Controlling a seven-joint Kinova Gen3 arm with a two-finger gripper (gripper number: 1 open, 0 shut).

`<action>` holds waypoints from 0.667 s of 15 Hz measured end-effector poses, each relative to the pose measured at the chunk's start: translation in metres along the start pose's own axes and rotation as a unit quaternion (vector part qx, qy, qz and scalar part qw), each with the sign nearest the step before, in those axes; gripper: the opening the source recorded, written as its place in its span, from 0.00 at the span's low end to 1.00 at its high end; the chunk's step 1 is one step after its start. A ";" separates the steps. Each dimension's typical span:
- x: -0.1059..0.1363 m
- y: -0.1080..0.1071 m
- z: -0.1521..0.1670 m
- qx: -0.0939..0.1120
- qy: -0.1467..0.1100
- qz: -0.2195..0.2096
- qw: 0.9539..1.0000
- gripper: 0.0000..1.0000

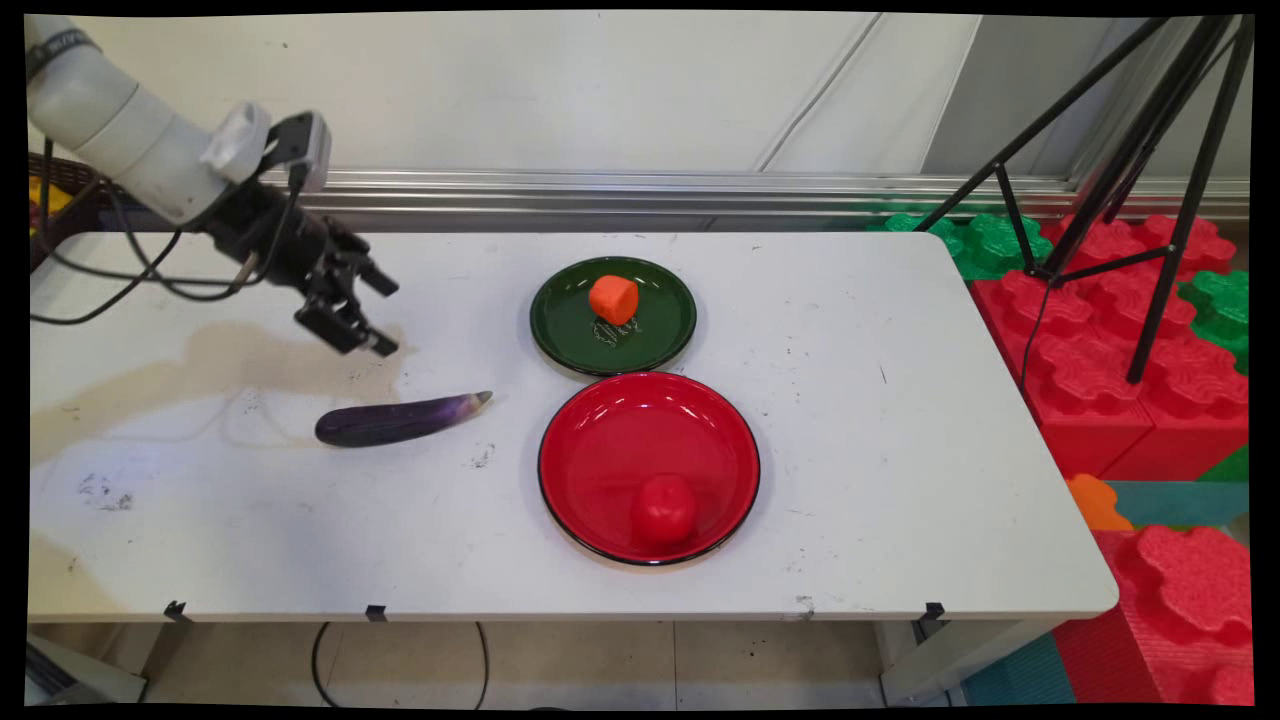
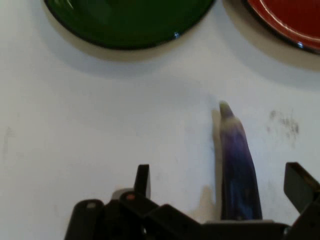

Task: Pick up the mandarin from the green plate

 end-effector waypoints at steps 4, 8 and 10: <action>0.026 -0.013 0.002 0.008 0.034 -0.002 0.999 1.00; 0.052 -0.026 0.015 0.015 0.058 0.000 0.998 1.00; 0.064 -0.032 0.027 0.016 0.065 0.000 0.998 1.00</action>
